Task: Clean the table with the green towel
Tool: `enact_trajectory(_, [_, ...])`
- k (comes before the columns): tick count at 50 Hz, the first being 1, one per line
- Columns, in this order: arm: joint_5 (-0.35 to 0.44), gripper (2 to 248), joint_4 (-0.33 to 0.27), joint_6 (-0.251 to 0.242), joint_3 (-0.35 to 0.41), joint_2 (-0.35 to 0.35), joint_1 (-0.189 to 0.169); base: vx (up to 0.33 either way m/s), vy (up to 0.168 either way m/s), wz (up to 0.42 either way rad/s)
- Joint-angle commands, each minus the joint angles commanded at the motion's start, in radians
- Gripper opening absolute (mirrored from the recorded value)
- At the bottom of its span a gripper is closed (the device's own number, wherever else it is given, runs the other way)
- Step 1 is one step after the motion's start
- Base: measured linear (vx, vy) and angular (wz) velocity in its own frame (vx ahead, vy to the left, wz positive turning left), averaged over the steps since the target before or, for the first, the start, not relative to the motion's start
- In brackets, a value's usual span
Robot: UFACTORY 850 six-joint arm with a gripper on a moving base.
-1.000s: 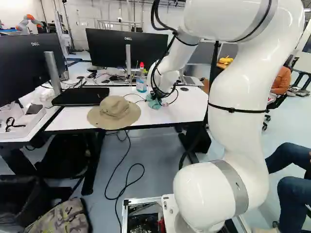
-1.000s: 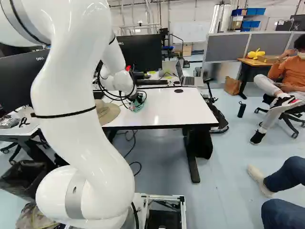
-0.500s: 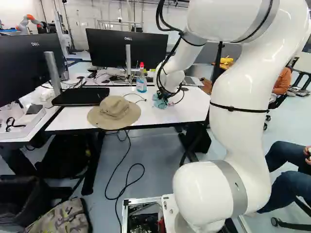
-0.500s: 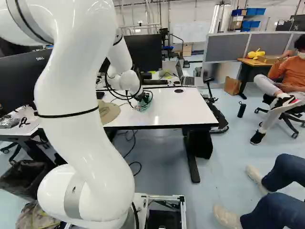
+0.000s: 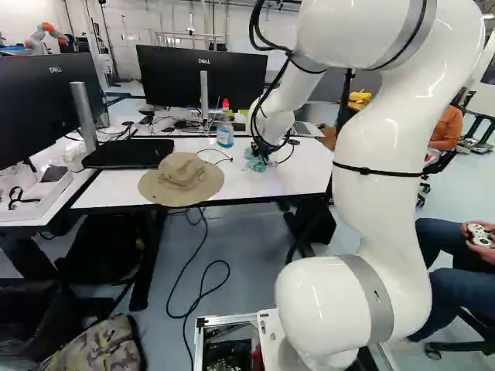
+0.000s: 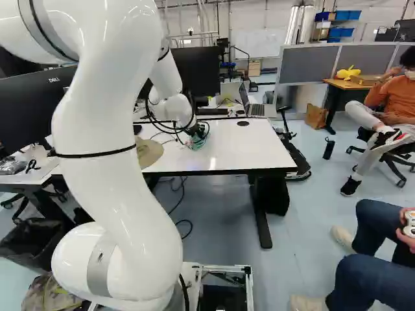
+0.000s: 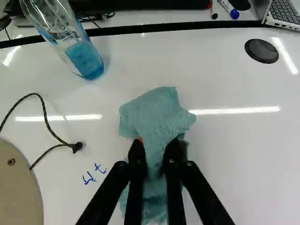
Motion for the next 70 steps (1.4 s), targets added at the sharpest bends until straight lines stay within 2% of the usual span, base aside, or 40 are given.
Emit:
enact_trajectory(16, [-0.079,50,0.000,0.000,0.011,0.045,0.001,0.000,0.000,0.000])
enact_trajectory(48, [-0.294,50,-0.001,0.000,0.048,0.153,0.015,0.000,0.000,0.000])
enact_trajectory(63, [-0.311,50,-0.047,0.000,0.099,0.237,0.050,0.000,0.000,0.000])
enact_trajectory(70, [-0.305,50,-0.078,0.000,0.106,0.254,0.065,0.000,0.000,0.000])
